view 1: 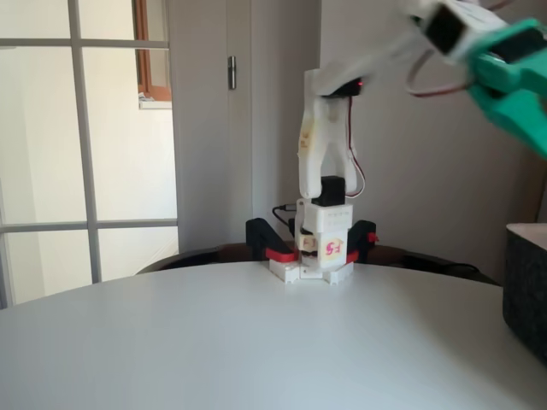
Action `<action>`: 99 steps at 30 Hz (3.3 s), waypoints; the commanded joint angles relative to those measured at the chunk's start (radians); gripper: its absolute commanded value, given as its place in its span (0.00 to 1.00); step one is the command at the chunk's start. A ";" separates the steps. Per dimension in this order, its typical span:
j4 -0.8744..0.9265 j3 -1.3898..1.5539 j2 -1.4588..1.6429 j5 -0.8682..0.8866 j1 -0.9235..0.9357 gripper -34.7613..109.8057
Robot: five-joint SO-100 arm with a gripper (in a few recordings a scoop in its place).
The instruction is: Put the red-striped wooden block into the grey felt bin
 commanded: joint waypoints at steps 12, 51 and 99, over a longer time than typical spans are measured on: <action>0.374 0.061 0.307 0.321 0.828 0.32; -0.172 1.686 1.413 0.445 1.358 0.24; -0.249 1.927 1.509 0.410 1.287 0.24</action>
